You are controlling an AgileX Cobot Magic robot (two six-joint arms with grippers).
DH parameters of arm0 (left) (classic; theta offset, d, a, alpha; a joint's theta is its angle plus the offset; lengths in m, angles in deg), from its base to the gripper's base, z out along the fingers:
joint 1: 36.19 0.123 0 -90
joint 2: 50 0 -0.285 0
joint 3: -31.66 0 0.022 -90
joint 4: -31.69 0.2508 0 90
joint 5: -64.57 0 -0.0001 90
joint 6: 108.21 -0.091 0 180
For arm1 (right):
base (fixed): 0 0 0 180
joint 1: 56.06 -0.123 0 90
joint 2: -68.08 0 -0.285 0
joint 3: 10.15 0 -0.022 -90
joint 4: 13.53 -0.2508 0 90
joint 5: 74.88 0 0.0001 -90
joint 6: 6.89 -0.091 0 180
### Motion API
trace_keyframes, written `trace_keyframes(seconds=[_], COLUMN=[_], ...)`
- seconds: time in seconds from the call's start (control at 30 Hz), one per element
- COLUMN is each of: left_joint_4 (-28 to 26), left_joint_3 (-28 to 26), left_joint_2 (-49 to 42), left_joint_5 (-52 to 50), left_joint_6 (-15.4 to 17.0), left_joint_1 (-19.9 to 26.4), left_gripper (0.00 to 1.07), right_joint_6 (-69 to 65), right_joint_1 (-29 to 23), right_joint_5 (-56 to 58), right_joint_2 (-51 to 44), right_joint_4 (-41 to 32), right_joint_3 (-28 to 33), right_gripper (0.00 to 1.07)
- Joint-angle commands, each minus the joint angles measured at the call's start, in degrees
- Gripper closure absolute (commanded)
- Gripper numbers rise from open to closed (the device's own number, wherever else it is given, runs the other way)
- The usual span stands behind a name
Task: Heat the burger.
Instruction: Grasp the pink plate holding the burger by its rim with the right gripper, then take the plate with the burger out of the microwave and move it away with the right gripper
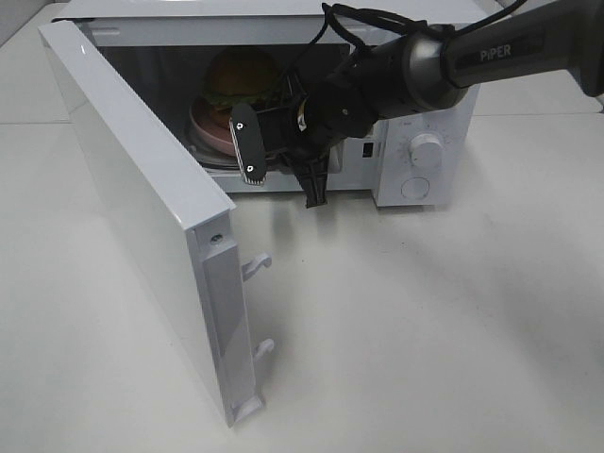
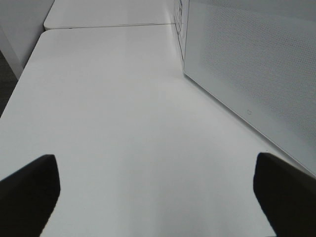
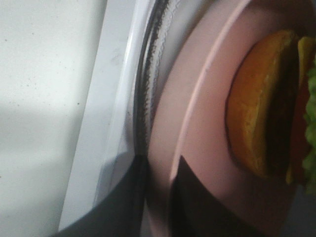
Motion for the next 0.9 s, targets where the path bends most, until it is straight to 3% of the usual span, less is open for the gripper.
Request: trace_keyframes(seconds=[0.03, 0.63, 0.9], left_joint_4=[0.2, 0.2, 0.2], left_joint_3=[0.0, 0.0, 0.0], left_joint_2=[-0.7, -0.7, -0.7], left_joint_5=[0.3, 0.3, 0.3], left_joint_6=[0.1, 0.1, 0.1], left_joint_1=[0.3, 0.3, 0.3], left_gripper=[0.06, 0.06, 0.06], right_joint_6=[-0.6, -0.1, 5.8], right_joint_1=[0.1, -1.5, -1.8], right_joint_5=[0.5, 2.7, 9.0], right_joint_2=[0.1, -1.6, -4.0], right_joint_4=[0.0, -4.2, -7.6], right_joint_3=[-0.2, -0.2, 0.1], right_gripper=[1.07, 1.07, 1.07])
